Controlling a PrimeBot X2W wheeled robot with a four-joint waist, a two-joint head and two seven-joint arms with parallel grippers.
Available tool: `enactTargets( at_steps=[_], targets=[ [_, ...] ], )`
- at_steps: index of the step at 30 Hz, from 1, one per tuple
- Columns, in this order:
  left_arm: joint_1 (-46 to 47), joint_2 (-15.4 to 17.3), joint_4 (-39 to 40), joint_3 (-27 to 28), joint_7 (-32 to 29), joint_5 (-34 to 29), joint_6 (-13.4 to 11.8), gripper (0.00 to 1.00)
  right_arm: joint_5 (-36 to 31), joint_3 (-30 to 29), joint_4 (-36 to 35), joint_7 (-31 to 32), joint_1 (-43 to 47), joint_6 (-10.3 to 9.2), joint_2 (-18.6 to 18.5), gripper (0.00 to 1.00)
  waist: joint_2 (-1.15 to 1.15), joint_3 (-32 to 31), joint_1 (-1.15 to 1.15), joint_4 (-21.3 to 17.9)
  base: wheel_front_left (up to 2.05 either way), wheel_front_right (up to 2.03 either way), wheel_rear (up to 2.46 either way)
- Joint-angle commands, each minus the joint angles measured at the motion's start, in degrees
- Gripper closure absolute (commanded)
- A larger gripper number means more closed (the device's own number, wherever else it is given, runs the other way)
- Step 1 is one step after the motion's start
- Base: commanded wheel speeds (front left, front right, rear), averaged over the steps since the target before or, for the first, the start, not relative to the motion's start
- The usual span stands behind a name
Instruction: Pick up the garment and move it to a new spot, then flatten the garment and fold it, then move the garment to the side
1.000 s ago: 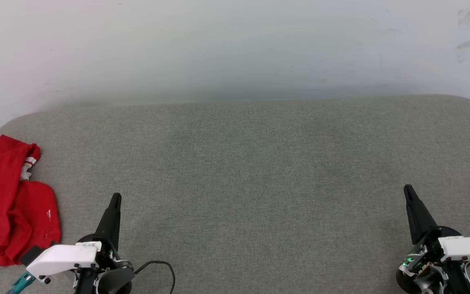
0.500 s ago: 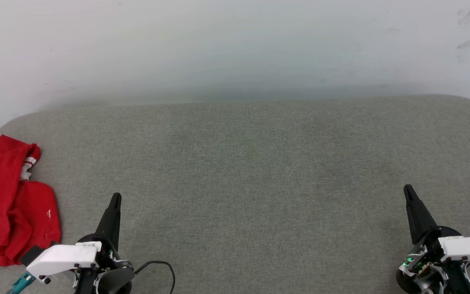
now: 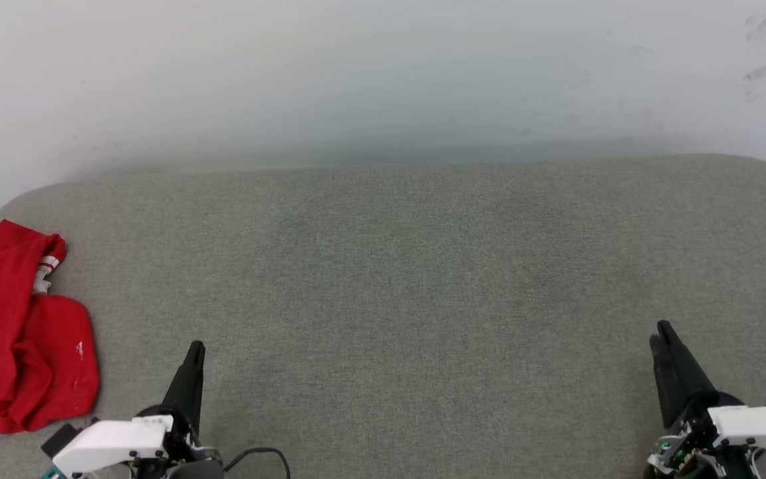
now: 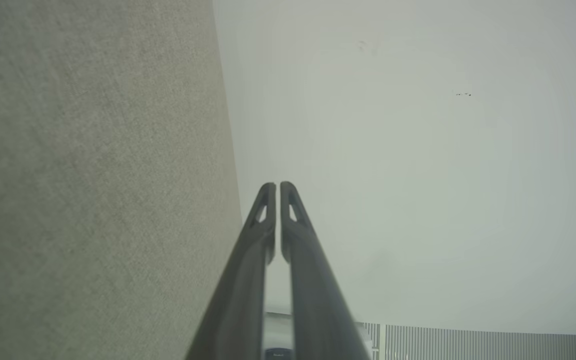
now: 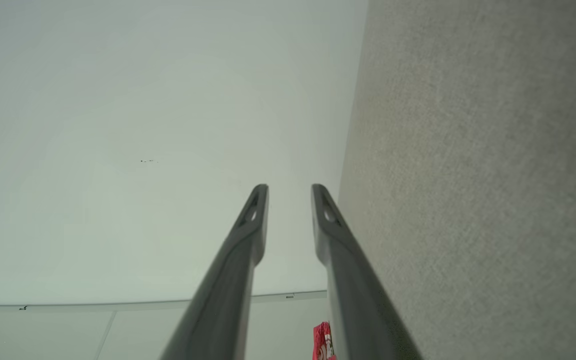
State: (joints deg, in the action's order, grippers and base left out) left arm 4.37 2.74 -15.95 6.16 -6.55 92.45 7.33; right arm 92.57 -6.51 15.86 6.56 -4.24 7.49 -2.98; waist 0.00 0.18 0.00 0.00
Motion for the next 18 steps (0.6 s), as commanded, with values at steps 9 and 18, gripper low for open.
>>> enactTargets(
  at_steps=[9,18],
  targets=[
    [-1.3,0.0,1.8,-0.6,2.6,-1.9,0.0,0.0,-2.0,1.9,-1.1,-2.6,0.5,0.0,0.0,0.0,0.0,0.0,0.0,-0.1,0.0,0.0,0.0],
    [-2.7,0.1,2.6,0.7,5.0,-5.6,0.0,0.0,-6.2,2.4,-1.5,-5.0,1.1,0.0,0.0,0.0,0.0,0.0,0.0,-0.2,0.0,0.0,0.0]
  ],
)
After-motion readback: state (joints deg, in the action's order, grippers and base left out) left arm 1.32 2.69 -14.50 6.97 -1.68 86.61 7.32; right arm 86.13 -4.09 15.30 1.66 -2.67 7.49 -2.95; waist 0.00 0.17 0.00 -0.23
